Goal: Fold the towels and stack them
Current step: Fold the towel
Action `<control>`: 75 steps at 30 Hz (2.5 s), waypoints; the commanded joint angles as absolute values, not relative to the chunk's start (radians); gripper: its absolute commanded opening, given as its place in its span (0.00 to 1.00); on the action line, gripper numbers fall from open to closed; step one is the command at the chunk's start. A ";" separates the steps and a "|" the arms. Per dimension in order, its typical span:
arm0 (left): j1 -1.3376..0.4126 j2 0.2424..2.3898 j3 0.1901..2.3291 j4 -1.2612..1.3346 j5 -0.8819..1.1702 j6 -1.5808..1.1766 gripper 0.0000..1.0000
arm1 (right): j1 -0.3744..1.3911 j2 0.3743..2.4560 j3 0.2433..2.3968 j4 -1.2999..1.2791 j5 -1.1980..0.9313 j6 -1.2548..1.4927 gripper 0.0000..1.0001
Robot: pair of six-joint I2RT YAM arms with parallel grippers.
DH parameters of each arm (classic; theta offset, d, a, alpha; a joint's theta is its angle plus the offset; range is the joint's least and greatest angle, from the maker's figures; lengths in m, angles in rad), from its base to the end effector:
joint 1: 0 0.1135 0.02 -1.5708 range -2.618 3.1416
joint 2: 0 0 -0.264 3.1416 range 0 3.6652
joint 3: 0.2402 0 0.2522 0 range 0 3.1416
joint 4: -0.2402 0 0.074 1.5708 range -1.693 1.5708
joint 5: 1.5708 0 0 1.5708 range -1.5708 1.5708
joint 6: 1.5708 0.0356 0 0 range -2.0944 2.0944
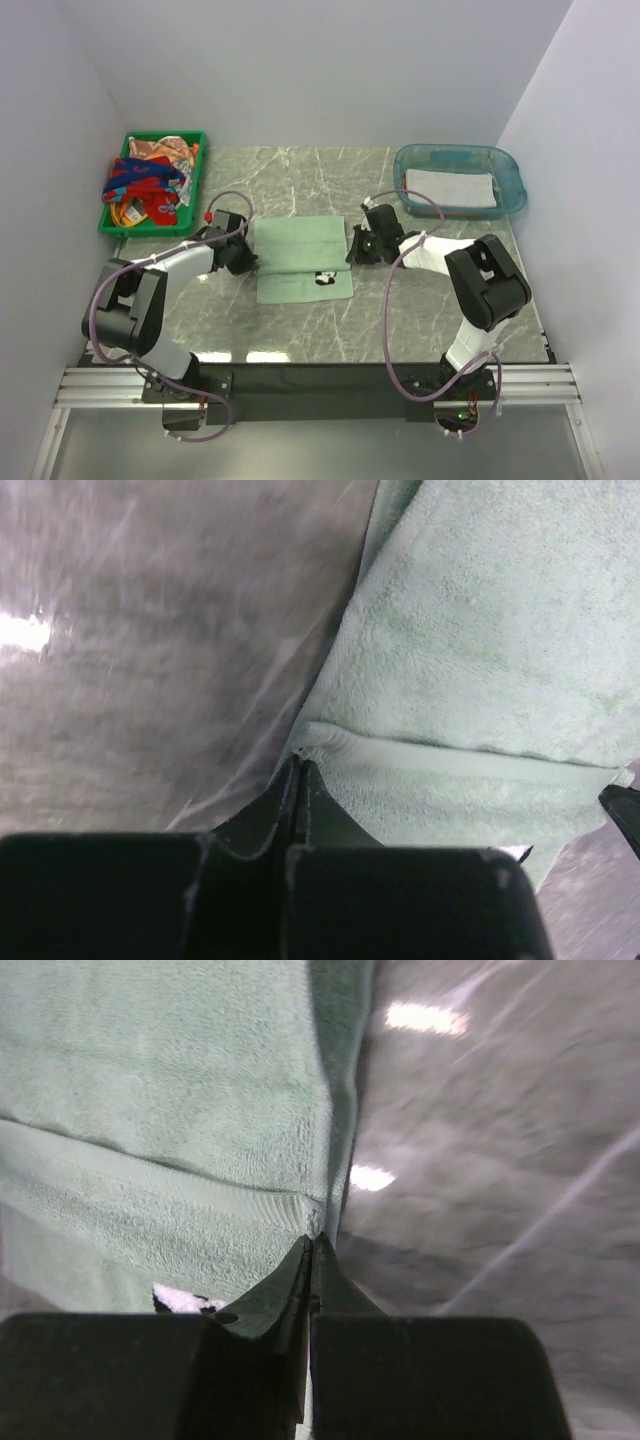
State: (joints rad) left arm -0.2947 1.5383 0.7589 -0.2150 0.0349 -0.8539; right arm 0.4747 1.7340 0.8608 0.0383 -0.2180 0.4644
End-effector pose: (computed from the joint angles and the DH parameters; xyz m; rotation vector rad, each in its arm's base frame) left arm 0.2748 -0.0847 0.1560 -0.7149 2.5393 -0.4635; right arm 0.2982 0.1619 0.1442 -0.1181 2.4953 0.6789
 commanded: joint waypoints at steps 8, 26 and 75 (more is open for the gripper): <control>-0.290 1.436 0.805 -0.313 -0.061 -0.779 0.02 | 0.453 1.615 0.904 -0.103 -0.100 0.350 0.00; -0.317 1.325 0.706 -0.293 -0.008 -0.825 0.06 | 0.453 1.535 0.836 -0.080 -0.112 0.365 0.00; -0.477 1.580 1.031 -0.474 -0.011 -0.574 0.72 | 0.535 1.701 1.040 -0.232 -0.199 0.140 0.59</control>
State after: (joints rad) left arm -0.4671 1.5978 1.0183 -0.4641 -0.0353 -0.6102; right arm 0.5304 1.7088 1.0519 -0.2314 -0.1825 0.1711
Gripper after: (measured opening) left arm 0.722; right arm 0.586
